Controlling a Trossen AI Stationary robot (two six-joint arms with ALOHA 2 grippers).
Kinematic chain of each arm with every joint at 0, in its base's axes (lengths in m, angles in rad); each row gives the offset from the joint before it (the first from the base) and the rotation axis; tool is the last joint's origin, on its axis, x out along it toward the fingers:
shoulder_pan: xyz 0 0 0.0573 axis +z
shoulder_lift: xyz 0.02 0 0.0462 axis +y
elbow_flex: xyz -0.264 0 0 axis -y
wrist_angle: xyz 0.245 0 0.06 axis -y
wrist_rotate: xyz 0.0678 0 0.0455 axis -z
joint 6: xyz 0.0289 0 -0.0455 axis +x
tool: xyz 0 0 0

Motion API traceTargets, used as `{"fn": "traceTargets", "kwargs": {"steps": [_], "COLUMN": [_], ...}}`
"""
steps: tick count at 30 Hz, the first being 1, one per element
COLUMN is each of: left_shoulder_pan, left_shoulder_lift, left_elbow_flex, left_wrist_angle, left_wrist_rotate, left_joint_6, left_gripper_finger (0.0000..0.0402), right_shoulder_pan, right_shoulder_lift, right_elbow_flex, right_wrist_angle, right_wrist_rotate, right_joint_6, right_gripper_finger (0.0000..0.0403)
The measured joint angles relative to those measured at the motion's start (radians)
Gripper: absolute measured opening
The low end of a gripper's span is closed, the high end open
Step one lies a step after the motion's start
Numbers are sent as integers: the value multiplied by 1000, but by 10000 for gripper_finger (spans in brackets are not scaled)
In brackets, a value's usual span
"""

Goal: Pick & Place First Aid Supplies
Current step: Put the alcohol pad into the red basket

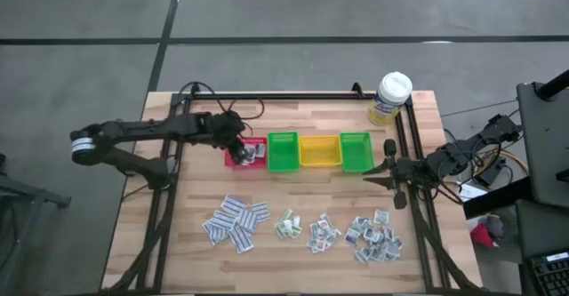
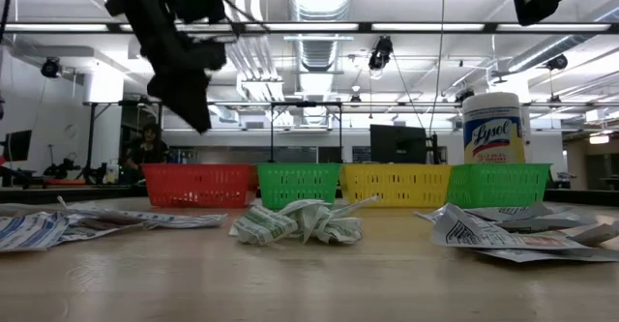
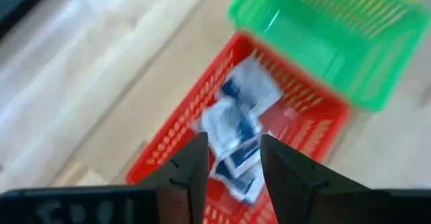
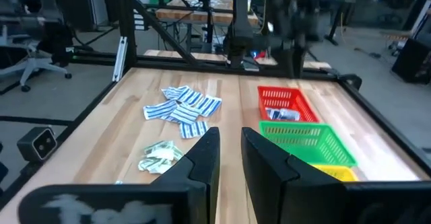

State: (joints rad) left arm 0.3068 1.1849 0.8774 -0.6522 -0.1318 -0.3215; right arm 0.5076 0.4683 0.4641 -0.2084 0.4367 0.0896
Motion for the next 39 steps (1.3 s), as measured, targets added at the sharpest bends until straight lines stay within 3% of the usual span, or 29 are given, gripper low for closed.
{"fn": "traceTargets", "kwargs": {"steps": [9,13,21,26,33,39], "left_shoulder_pan": [-123,-216,-347,-373,-374,-374], "left_shoulder_lift": [-147,-186,-238,-269,-348,-427], "left_elbow_flex": [6,-51,-204,-311,-464,-542], "left_wrist_angle": [41,178,478,622,817,845], "left_wrist_rotate": [7,8,8,8,8,8], "left_joint_6": [-7,33,117,130,125,79], "left_gripper_finger": [127,127,126,126,126,126], "right_shoulder_pan": [0,0,1,1,1,1], "right_shoulder_lift": [0,0,0,13,90,181], "right_elbow_flex": [0,0,0,0,0,21], "right_wrist_angle": [-84,-84,-80,-76,-121,-219], "right_wrist_rotate": [0,-3,-156,-177,-231,-315], "right_joint_6": [108,146,147,163,347,530], "right_gripper_finger": [59,59,59,59,59,59]}}
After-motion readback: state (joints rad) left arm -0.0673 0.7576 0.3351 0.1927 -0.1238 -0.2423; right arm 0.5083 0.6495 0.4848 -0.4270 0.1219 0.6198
